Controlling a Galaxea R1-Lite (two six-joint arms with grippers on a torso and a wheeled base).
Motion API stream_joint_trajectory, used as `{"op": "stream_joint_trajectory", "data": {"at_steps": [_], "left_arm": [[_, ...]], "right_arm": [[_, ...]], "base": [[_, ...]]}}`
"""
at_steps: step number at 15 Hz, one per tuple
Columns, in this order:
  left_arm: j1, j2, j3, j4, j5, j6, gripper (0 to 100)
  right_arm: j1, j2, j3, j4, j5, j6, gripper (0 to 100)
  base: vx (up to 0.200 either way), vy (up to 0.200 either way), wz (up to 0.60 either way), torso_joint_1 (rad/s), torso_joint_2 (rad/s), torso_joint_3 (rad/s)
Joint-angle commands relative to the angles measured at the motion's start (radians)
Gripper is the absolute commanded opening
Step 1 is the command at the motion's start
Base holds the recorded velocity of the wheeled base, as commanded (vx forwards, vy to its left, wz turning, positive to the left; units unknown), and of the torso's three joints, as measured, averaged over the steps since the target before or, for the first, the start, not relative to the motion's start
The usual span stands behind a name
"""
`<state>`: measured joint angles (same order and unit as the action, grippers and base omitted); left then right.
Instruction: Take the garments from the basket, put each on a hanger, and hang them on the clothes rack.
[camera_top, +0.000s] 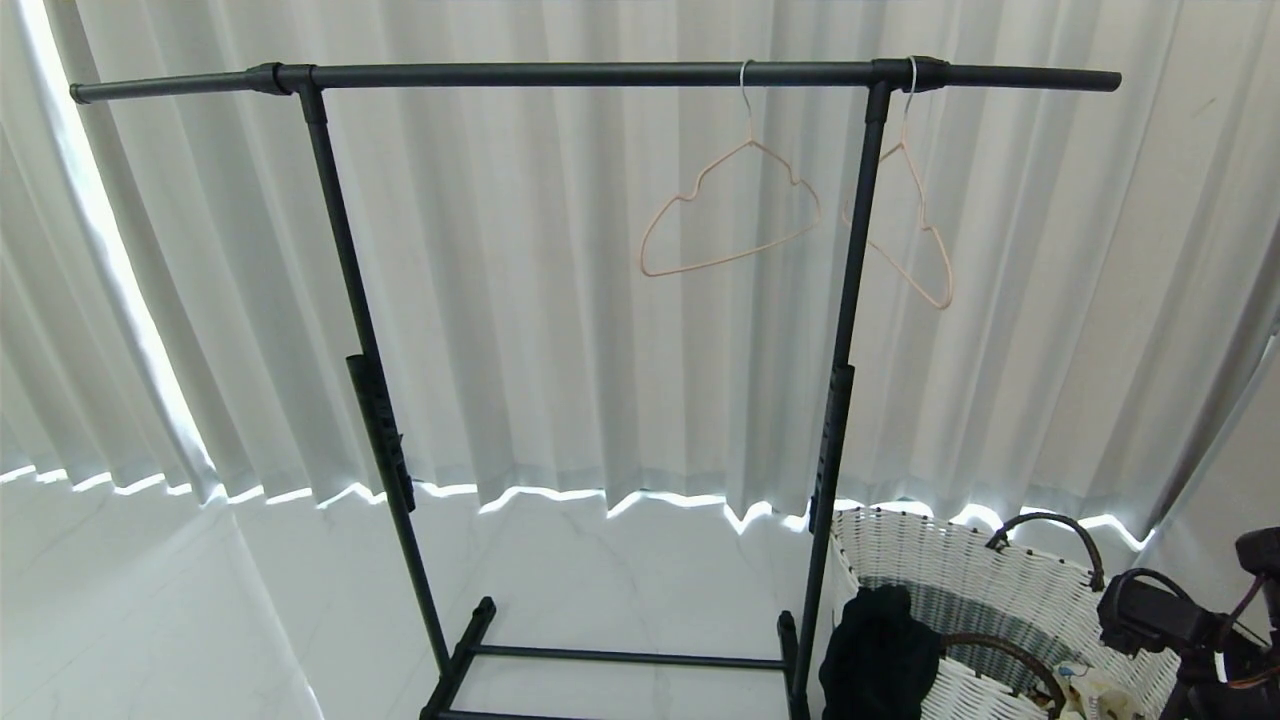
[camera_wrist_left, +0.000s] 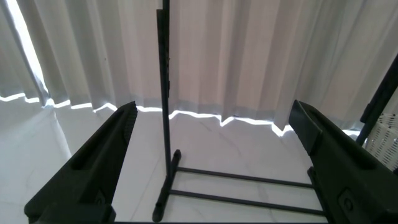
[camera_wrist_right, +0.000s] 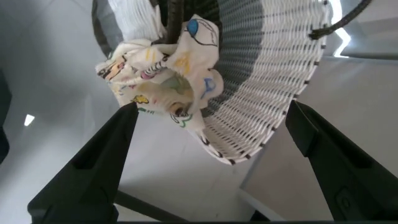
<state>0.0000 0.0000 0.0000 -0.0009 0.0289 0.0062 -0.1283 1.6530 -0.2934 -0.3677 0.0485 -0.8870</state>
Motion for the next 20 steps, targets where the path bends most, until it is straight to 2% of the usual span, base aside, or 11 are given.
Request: {"op": "stream_joint_trajectory", "data": {"at_steps": [1, 4, 6, 10, 11, 16, 19, 20], "left_arm": [[0.000, 0.002, 0.000, -0.001, 0.000, 0.000, 100], [0.000, 0.002, 0.000, -0.001, 0.000, 0.001, 100], [0.000, 0.002, 0.000, -0.001, 0.000, 0.001, 100], [0.000, 0.002, 0.000, -0.001, 0.000, 0.001, 100], [0.000, 0.002, 0.000, -0.001, 0.000, 0.001, 100], [0.000, 0.002, 0.000, -0.001, 0.000, 0.000, 100], [0.000, 0.002, 0.000, -0.001, 0.000, 0.000, 100], [0.000, 0.002, 0.000, -0.001, 0.000, -0.002, 100]], "right_arm": [[-0.001, 0.080, -0.001, -0.028, -0.006, 0.000, 100], [-0.001, 0.168, -0.015, -0.151, -0.056, 0.000, 100], [-0.001, 0.209, -0.016, -0.201, -0.061, 0.000, 100], [-0.001, 0.232, -0.038, -0.211, -0.070, 0.000, 100], [-0.001, 0.232, -0.041, -0.211, -0.070, 0.000, 0], [-0.001, 0.226, -0.041, -0.211, -0.076, 0.002, 0], [-0.001, 0.082, -0.024, -0.186, -0.072, 0.008, 0], [0.001, 0.008, -0.015, -0.135, -0.067, 0.023, 0]], "base": [[0.000, 0.000, 0.00, 0.000, 0.00, 0.000], [0.000, 0.000, 0.00, 0.000, 0.00, 0.000], [0.000, 0.000, 0.00, 0.000, 0.00, 0.000], [0.000, 0.000, 0.00, 0.000, 0.00, 0.000], [0.000, 0.000, 0.00, 0.000, 0.00, 0.000], [0.000, 0.000, 0.00, 0.000, 0.00, 0.000], [0.000, 0.000, 0.00, 0.000, 0.00, 0.000], [0.000, 0.000, 0.00, 0.000, 0.00, 0.000]]}}
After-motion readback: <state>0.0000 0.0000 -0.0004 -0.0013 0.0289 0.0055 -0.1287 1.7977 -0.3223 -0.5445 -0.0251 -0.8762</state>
